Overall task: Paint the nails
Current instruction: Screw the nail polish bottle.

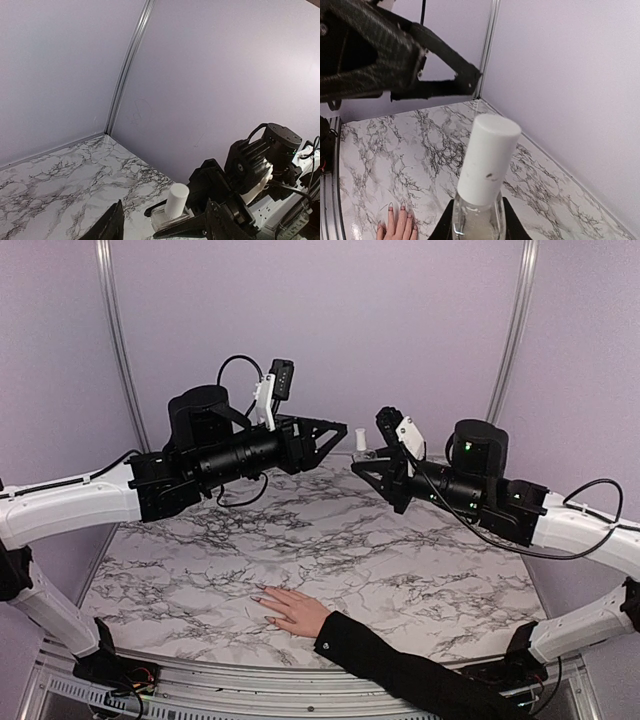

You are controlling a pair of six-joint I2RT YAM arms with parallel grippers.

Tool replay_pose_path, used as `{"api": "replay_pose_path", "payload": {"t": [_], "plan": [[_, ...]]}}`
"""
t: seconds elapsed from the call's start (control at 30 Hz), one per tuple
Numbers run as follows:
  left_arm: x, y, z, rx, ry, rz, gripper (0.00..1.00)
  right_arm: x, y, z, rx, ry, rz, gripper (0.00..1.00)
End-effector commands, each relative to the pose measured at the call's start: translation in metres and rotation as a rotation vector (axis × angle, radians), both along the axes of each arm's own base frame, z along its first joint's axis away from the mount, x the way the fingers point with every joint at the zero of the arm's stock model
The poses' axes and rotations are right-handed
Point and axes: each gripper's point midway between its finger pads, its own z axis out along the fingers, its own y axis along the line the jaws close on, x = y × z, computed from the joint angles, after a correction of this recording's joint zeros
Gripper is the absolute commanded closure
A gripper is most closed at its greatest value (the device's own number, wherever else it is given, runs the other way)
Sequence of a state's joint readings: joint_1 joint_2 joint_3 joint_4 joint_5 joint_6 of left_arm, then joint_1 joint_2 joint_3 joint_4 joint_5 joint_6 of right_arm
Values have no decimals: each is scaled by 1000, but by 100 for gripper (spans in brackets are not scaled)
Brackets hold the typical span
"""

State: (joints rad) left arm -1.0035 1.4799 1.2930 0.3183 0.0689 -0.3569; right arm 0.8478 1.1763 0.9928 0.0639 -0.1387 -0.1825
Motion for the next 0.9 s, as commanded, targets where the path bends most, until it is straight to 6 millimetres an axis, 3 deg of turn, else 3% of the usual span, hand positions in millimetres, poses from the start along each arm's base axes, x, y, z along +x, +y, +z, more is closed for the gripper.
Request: {"api": "replay_pose_path", "payload": {"t": [0.0, 0.23, 0.53, 0.63, 0.87], "plan": [[7, -6, 10, 30, 12, 44, 43, 20, -6, 2, -50, -15, -111, 100], [22, -27, -7, 87, 73, 90, 43, 27, -9, -2, -92, -19, -159, 100], [32, -41, -24, 141, 110, 125, 47, 28, -9, 2, -92, -29, -168, 100], [32, -44, -26, 141, 119, 119, 54, 28, -10, 3, -91, -32, -171, 100], [28, -52, -24, 94, 134, 75, 87, 30, -10, 11, -78, -43, -181, 100]]}}
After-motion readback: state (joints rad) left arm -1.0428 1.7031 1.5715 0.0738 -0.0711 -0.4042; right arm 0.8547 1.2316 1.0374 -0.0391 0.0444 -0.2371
